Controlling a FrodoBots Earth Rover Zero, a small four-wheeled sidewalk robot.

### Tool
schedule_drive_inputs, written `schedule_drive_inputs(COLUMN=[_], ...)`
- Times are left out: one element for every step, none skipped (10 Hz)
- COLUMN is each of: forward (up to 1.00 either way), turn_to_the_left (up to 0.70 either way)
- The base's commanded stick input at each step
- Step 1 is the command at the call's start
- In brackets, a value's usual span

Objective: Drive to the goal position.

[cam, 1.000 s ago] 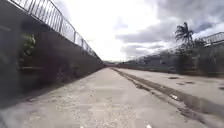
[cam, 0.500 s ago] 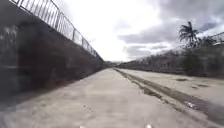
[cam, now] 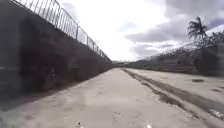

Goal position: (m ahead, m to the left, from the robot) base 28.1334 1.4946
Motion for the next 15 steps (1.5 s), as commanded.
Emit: schedule_drive_inputs(forward=[1.00, 1.00, 1.00, 1.00, 1.00, 1.00, 1.00, 1.00, 1.00, 1.00, 1.00, 1.00, 1.00, 1.00, 1.00], turn_to_the_left=[0.15, 0.06, 0.00, 0.00, 0.00, 0.00, 0.00, 0.00, 0.00, 0.00, 0.00, 0.00, 0.00, 0.00, 0.00])
